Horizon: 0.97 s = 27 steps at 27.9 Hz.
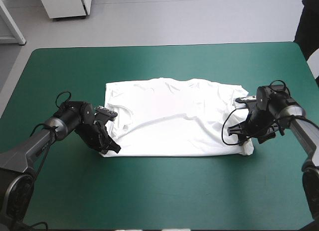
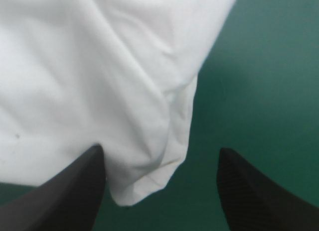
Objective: Fold the cloth
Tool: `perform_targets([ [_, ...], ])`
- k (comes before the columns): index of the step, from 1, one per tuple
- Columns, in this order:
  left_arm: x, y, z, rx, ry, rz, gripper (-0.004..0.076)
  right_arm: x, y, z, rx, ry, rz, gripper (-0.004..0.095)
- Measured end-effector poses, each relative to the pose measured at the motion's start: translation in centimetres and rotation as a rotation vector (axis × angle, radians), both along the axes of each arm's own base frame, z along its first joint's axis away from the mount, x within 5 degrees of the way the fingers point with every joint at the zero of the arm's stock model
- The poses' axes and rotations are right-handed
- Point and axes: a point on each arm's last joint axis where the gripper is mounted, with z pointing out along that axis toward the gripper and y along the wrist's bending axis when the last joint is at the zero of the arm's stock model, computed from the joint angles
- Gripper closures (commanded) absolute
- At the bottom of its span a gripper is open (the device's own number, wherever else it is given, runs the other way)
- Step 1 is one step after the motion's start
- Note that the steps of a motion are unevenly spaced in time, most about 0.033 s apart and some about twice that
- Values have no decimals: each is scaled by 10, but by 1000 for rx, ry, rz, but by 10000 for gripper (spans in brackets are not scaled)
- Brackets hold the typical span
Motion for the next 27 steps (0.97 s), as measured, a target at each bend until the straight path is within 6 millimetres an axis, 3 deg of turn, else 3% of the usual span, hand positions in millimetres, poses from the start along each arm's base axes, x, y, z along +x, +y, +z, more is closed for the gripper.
perform_targets([
  [5, 0, 0, 0, 0, 3, 0, 746, 11, 2, -28, 1, 80, -2, 300],
  [9, 0, 0, -1, 1, 7, -1, 746, 13, 2, -31, 9, 90, -1, 328],
  [12, 0, 0, -1, 2, 8, -1, 746, 13, 2, -31, 11, 98, -1, 473],
  [18, 0, 0, -1, 2, 6, -1, 746, 15, 3, -32, 23, 105, 11, 909],
  [27, -3, 0, 10, -1, 0, -8, 746, 10, 4, -28, 51, 118, 11, 921],
])
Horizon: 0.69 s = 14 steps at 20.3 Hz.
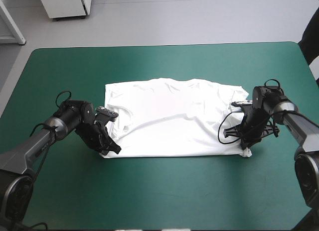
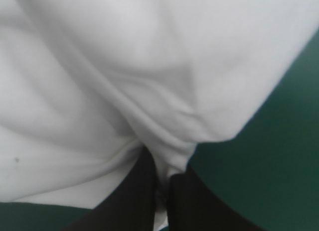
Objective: Fold the cloth
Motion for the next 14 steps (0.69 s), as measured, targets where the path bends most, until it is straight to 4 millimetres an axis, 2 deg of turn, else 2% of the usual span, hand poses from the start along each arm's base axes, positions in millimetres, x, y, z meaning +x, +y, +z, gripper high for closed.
perform_targets([
  [2, -8, 1, 20, -4, -21, -10, 746, -10, -1, 12, 4, 3, 2, 921],
  [4, -26, 8, 53, 11, -86, 0, 746, -25, -2, 44, 13, -92, 1, 921],
  [7, -48, 17, 80, 28, -153, 17, 746, -45, -4, 79, 28, -197, -2, 921],
  [10, -60, 20, 94, 16, -186, 41, 746, -60, -5, 99, 46, -260, -18, 921],
  [14, -64, 22, 100, 9, -214, 50, 746, -67, -6, 109, 55, -293, -24, 921],
])
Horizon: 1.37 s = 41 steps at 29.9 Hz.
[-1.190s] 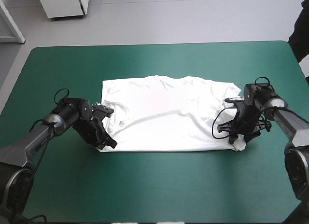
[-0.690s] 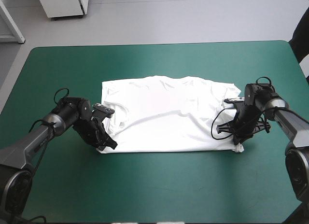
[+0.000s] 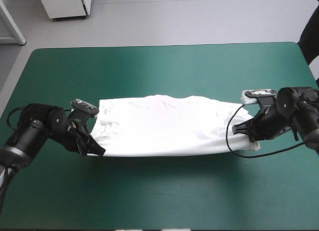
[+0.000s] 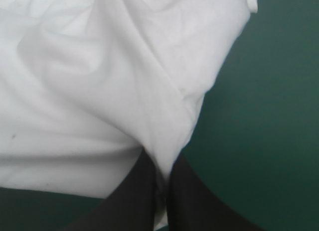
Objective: Fold the cloth
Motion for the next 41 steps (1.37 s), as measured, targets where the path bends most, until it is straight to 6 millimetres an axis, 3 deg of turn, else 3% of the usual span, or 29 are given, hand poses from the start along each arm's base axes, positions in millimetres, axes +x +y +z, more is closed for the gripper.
perform_targets([
  [7, 15, -2, 26, -37, -193, 10, 746, 12, 0, 23, 2, -140, -8, 921],
  [10, 27, -3, 41, -44, -325, 16, 746, 26, -1, 32, -11, -224, -11, 921],
  [14, 50, -4, 46, -25, -454, 32, 746, 50, 0, 37, -30, -312, -15, 921],
  [18, 76, -8, 32, -3, -506, 39, 746, 81, 2, 33, -31, -389, -25, 921],
  [22, 104, -15, 7, 4, -516, 30, 746, 114, 5, 13, -32, -408, -28, 921],
  [28, 141, -26, -45, 11, -469, 17, 746, 152, 9, -46, -47, -326, -25, 921],
  [33, 154, -29, -83, 39, -377, 7, 746, 165, 10, -84, -62, -236, -17, 921],
  [36, 154, -29, -89, 48, -345, 7, 746, 166, 10, -87, -67, -228, -6, 920],
  [41, 149, -27, -85, 60, -312, 11, 736, 169, 11, -73, -77, -225, 40, 871],
])
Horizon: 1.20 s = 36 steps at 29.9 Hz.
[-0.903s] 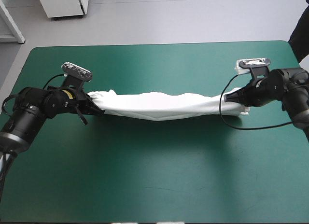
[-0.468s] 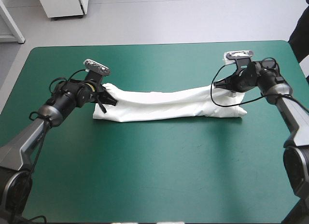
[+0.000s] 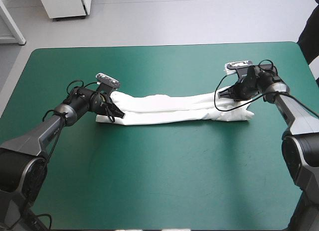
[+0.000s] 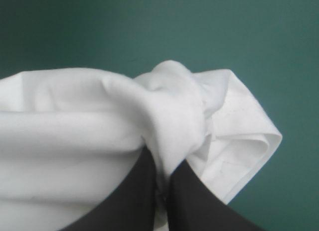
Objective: Fold the cloth
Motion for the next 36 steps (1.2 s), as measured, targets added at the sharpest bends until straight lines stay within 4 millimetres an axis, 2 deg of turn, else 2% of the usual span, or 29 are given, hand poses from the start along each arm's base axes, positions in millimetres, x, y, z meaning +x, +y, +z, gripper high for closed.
perform_targets([
  [2, -3, 1, 7, 3, 12, 5, 710, 0, 1, 8, 1, 11, 22, 822],
  [6, -8, 2, 29, 4, 12, 13, 596, -2, 2, 26, 11, 1, 36, 662],
  [9, -10, 3, 47, 3, 1, 20, 520, -9, 2, 46, 14, -25, 41, 551],
  [11, -12, 4, 59, 6, 6, 25, 487, -18, 1, 61, 13, -44, 49, 510],
  [15, -21, 8, 81, 17, 36, 39, 469, -40, -1, 95, 11, -97, 60, 501],
  [19, -36, 9, 103, -11, 65, 52, 470, -70, -6, 136, 0, -188, 61, 503],
  [22, -49, 2, 123, -131, 53, 21, 478, -99, -12, 164, -23, -261, 48, 503],
  [24, -56, -8, 136, -241, 42, -64, 519, -120, -18, 177, -53, -305, 22, 503],
  [27, -63, -25, 145, -374, 40, -175, 709, -148, -28, 184, -104, -336, -26, 503],
  [28, -64, -30, 146, -392, 42, -203, 742, -158, -31, 184, -124, -341, -45, 503],
  [33, -60, -62, 136, -426, 29, -321, 746, -198, -45, 176, -189, -353, -125, 503],
  [36, -51, -84, 118, -437, 53, -347, 746, -213, -49, 172, -195, -359, -166, 503],
])
